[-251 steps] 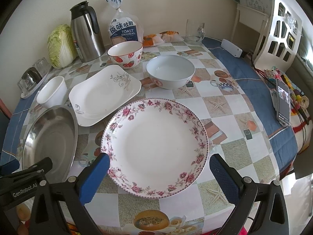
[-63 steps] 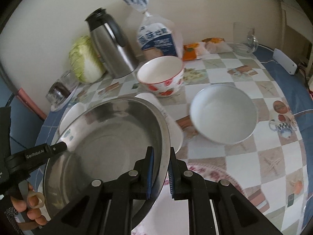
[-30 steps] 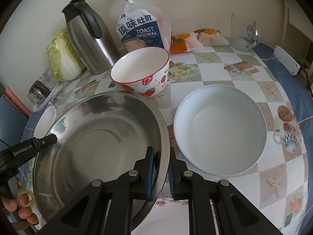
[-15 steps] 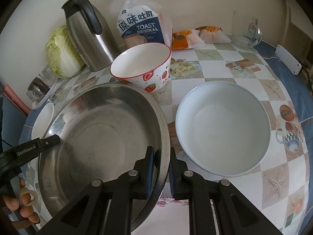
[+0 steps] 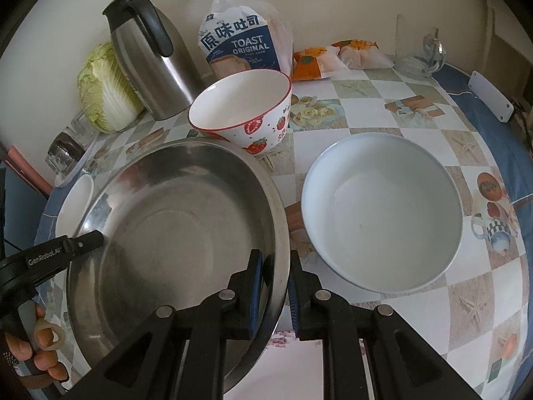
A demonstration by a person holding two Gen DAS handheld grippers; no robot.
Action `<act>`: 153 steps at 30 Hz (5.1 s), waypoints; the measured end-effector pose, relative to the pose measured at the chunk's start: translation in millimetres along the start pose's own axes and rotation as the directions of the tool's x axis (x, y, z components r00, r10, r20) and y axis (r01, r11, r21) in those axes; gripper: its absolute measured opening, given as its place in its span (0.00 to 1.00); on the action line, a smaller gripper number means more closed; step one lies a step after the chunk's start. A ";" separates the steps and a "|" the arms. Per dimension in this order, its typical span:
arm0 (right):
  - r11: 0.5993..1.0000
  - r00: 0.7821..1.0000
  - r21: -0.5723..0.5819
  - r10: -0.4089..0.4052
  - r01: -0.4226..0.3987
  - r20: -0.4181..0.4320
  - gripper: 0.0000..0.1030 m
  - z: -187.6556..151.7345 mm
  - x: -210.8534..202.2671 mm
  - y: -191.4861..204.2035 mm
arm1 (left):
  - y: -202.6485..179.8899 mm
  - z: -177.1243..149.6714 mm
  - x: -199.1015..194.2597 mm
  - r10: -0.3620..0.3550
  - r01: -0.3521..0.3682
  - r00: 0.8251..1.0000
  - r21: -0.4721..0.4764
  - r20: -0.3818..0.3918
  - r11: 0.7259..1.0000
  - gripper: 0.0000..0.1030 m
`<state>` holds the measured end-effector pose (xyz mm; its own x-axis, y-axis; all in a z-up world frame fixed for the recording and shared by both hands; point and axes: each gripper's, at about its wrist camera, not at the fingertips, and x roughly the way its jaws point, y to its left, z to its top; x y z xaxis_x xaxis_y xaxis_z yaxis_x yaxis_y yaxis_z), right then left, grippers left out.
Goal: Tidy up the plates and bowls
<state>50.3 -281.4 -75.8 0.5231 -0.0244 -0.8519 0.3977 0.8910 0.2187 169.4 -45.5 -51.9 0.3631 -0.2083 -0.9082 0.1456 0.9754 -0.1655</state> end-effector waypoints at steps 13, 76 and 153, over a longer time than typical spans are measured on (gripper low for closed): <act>0.999 0.999 0.003 -0.034 0.035 -0.022 0.18 4.6 -19.1 -0.1 | 5.5 1.9 -29.1 0.025 -0.025 1.000 -0.008 0.010 1.000 0.47; 0.963 0.994 0.250 -0.092 0.102 -0.055 0.99 -107.5 -81.4 -77.6 | -28.8 -124.7 -67.0 -0.073 0.075 0.997 0.101 -0.026 0.992 0.90; 0.845 0.995 0.534 0.084 -0.042 -0.055 0.14 -127.2 -64.1 -159.7 | -116.2 -141.1 30.3 -0.291 0.354 0.902 0.159 -0.320 0.922 0.20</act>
<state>-142.6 -364.5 -116.7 0.5127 0.0757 -0.8552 0.7162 0.5117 0.4746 33.6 -154.9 -114.4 -0.0090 -0.4485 -0.8937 0.4092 0.8138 -0.4126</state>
